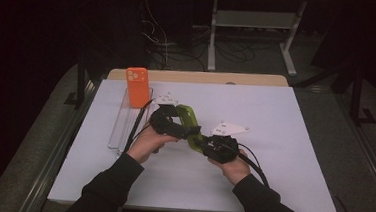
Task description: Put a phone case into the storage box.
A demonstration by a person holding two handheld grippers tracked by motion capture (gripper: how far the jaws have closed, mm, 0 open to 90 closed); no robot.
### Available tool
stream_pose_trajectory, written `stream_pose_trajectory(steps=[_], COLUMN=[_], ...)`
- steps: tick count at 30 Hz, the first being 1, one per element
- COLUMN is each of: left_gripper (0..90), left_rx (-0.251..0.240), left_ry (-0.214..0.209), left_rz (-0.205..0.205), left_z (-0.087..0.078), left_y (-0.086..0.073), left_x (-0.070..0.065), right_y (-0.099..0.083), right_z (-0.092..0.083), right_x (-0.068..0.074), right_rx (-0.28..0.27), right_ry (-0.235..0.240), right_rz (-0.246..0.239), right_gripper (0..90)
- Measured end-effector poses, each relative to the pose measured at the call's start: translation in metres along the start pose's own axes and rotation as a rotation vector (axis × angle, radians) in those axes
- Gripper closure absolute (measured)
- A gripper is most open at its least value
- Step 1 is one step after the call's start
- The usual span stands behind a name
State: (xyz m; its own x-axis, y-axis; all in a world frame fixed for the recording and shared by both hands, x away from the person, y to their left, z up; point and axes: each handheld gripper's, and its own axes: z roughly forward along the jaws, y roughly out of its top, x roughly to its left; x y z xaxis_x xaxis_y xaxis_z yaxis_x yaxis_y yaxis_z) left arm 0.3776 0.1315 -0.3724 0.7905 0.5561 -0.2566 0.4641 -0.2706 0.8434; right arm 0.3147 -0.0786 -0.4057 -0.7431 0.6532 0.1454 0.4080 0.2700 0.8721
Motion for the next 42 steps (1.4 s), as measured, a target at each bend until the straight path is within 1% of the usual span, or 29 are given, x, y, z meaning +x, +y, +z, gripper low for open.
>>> stream_pose_trajectory(steps=[4,6,7,8,11,12,13,17,18,19,21,24,25,26,27,29,30,31,33,34,35,36,37,38,39,40,42], left_gripper=[0.0,0.0,0.0,0.0,0.0,0.0,0.0,0.1,2.6,5.3,6.6,7.6,8.1,8.7,9.6,10.4,10.6,10.8,11.3,11.6,11.9,12.1,12.2,12.3,12.4,12.5,12.6], left_rx=[-0.01,-0.016,-0.017,-0.021,-0.014,-0.025,-0.01,-0.006,-0.012,-0.019,-0.029,-0.03,-0.025,-0.027,-0.029,-0.022,-0.021,-0.019,-0.021,-0.02,-0.022,-0.022,-0.026,-0.03,-0.033,-0.035,-0.036], left_ry=[-0.003,0.001,0.004,0.005,0.013,0.012,0.016,0.023,0.036,0.039,0.03,0.03,0.028,0.022,0.019,0.011,0.009,0.009,0.008,0.011,0.013,0.022,0.027,0.024,0.028,0.034,0.038], left_rz=[-0.024,-0.03,-0.043,-0.048,-0.05,-0.067,-0.056,-0.056,-0.04,-0.049,-0.059,-0.055,-0.05,-0.053,-0.043,-0.045,-0.055,-0.05,-0.047,-0.03,-0.032,-0.022,-0.02,-0.031,-0.025,-0.025,-0.024], left_z=[0.0,0.0,0.0,0.0,0.0,0.001,0.0,0.001,0.001,0.0,-0.001,-0.001,-0.002,-0.002,-0.003,-0.003,-0.003,-0.004,-0.003,-0.004,-0.003,-0.004,-0.005,-0.005,-0.006,-0.007,-0.009], left_y=[0.0,0.0,0.0,-0.001,-0.001,-0.001,-0.001,-0.001,-0.001,-0.001,-0.002,-0.001,-0.001,-0.001,0.0,0.001,0.001,0.001,0.001,0.002,0.002,0.002,0.003,0.003,0.004,0.004,0.005], left_x=[0.001,0.001,0.001,0.0,0.002,0.001,0.002,0.001,0.001,0.001,0.001,0.001,0.001,0.001,0.002,0.002,0.001,0.001,0.0,0.0,-0.001,-0.001,-0.001,-0.001,0.0,0.001,0.001], right_y=[-0.001,-0.001,-0.002,-0.002,-0.002,-0.002,-0.002,-0.004,-0.004,-0.004,-0.004,-0.004,-0.005,-0.005,-0.005,-0.005,-0.005,-0.005,-0.005,-0.005,-0.005,-0.005,-0.005,-0.005,-0.005,-0.005,-0.004], right_z=[0.002,0.003,0.003,0.005,0.006,0.006,0.006,0.008,0.008,0.008,0.008,0.009,0.009,0.009,0.009,0.009,0.009,0.01,0.01,0.01,0.01,0.011,0.011,0.01,0.01,0.01,0.008], right_x=[0.0,0.002,0.003,0.003,0.006,0.006,0.006,0.007,0.007,0.007,0.007,0.007,0.008,0.008,0.008,0.008,0.008,0.008,0.008,0.008,0.007,0.007,0.007,0.007,0.006,0.005,0.004], right_rx=[0.003,0.012,0.019,0.019,0.025,0.028,0.03,0.037,0.039,0.039,0.04,0.039,0.042,0.045,0.045,0.045,0.047,0.047,0.047,0.051,0.054,0.058,0.064,0.071,0.074,0.075,0.076], right_ry=[0.002,0.004,0.007,0.004,0.004,0.003,0.003,0.0,0.0,-0.002,-0.004,-0.005,-0.006,-0.006,-0.007,-0.007,-0.007,-0.006,-0.005,-0.008,-0.008,-0.007,-0.006,-0.002,-0.004,-0.006,0.005], right_rz=[-0.011,-0.017,-0.011,-0.023,-0.025,-0.029,-0.03,-0.033,-0.034,-0.032,-0.033,-0.038,-0.036,-0.036,-0.037,-0.04,-0.041,-0.041,-0.049,-0.05,-0.054,-0.055,-0.06,-0.057,-0.061,-0.056,-0.044], right_gripper=[76.1,76.0,76.0,76.0,76.1,76.0,76.0,76.0,76.0,76.0,76.0,76.0,75.9,75.9,75.9,75.7,75.7,75.5,73.4,71.9,69.3,65.2,62.7,60.7,58.3,56.0,50.8])
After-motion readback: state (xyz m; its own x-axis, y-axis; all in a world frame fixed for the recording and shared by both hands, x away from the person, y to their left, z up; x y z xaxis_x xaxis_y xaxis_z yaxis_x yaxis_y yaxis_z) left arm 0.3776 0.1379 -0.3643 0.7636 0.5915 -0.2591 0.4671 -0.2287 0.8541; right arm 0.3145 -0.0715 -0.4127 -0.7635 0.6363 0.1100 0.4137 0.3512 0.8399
